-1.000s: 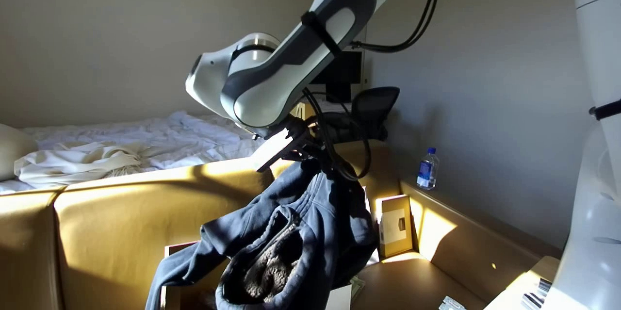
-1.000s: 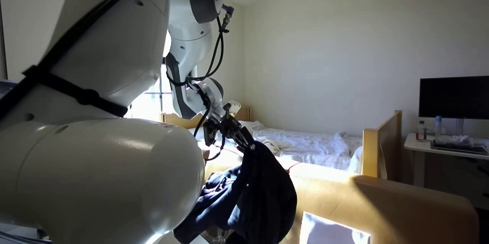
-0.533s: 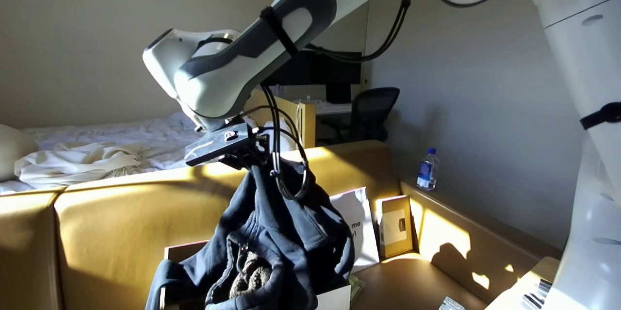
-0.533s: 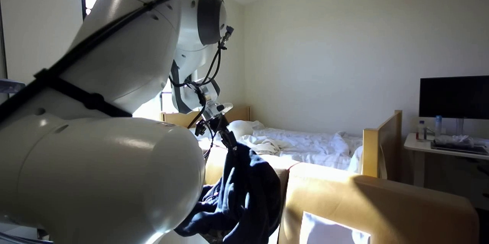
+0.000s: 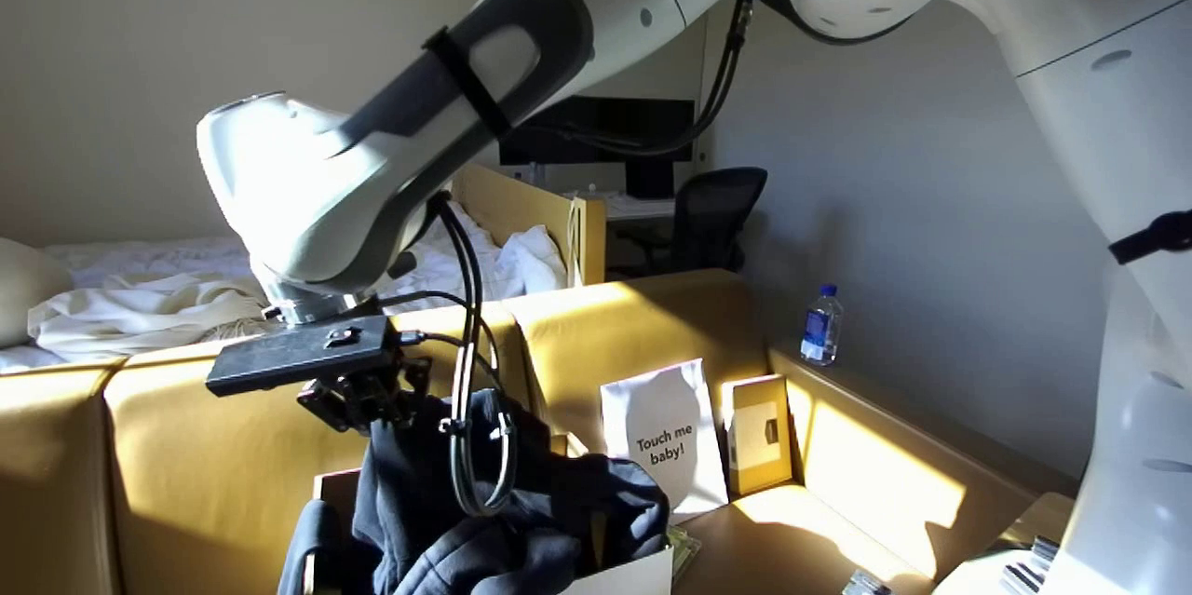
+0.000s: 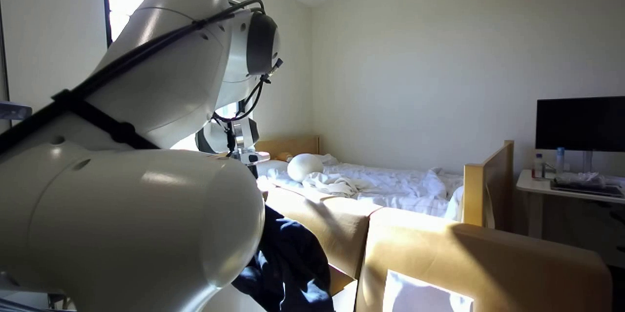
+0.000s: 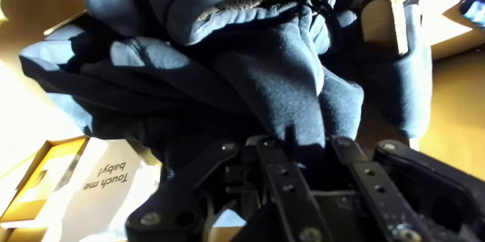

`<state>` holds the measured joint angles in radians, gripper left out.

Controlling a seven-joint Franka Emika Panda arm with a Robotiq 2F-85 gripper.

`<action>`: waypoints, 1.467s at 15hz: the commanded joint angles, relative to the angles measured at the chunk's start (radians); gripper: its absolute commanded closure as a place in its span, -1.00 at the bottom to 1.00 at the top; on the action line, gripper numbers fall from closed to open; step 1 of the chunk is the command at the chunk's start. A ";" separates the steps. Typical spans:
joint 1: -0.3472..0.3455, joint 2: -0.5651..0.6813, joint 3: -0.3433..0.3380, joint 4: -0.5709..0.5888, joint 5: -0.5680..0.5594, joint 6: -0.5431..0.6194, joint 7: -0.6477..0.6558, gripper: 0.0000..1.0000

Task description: Put the black jersey in the box

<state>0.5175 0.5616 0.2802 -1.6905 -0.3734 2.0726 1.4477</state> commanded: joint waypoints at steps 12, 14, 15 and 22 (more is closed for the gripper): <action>0.061 -0.119 -0.148 0.055 -0.146 -0.243 -0.150 -0.98; 0.043 -0.163 -0.144 0.070 -0.188 -0.263 -0.199 -1.00; 0.031 -0.190 -0.140 0.069 -0.201 -0.240 -0.224 -1.00; -0.127 -0.399 -0.100 0.012 -0.015 0.057 -0.430 -1.00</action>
<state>0.4733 0.2723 0.1511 -1.5960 -0.5110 2.0210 1.1315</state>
